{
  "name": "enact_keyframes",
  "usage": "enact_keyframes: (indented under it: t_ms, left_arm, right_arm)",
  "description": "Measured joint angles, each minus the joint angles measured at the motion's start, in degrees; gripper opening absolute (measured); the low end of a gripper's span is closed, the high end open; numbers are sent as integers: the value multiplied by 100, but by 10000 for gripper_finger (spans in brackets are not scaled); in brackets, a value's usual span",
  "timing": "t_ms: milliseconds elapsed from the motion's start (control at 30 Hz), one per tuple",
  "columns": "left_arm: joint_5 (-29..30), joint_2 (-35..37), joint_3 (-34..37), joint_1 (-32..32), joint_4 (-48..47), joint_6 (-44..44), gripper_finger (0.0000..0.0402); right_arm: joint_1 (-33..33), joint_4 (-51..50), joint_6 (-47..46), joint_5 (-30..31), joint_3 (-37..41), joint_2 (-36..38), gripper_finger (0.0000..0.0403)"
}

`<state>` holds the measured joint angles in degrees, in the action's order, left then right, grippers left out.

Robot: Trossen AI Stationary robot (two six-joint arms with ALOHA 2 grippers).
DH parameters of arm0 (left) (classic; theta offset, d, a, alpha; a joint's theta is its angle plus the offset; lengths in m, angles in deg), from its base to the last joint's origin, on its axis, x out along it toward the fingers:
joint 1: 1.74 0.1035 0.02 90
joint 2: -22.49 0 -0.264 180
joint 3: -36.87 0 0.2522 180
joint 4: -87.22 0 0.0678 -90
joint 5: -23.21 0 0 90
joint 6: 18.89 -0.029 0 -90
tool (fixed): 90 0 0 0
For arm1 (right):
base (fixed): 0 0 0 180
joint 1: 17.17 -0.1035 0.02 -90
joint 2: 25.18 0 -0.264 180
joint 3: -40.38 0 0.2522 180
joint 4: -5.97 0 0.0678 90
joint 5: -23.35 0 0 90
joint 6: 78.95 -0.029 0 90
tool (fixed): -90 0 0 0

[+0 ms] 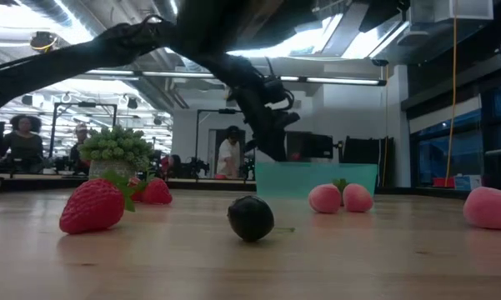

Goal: Pick and placing Produce into tupperware
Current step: Put the cherry into the blue bin

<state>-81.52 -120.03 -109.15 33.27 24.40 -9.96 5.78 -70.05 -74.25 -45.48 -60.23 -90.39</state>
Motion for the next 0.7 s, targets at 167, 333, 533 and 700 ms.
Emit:
enact_keyframes:
  t_ms: [167,333,533,700]
  left_arm:
    - [-63,1,-7,74,-287,107,0]
    - [-323,1,-7,52,-239,119,1]
    - [-307,3,-7,-77,13,88,28]
    - [-296,3,-7,-95,26,-6,67]
  right_arm:
    - [0,2,-5,0,0,0,105]
    - [0,4,-14,0,0,-2,105]
    - [0,7,-9,-2,0,-2,105]
    - [-2,-8,2,-24,0,-2,105]
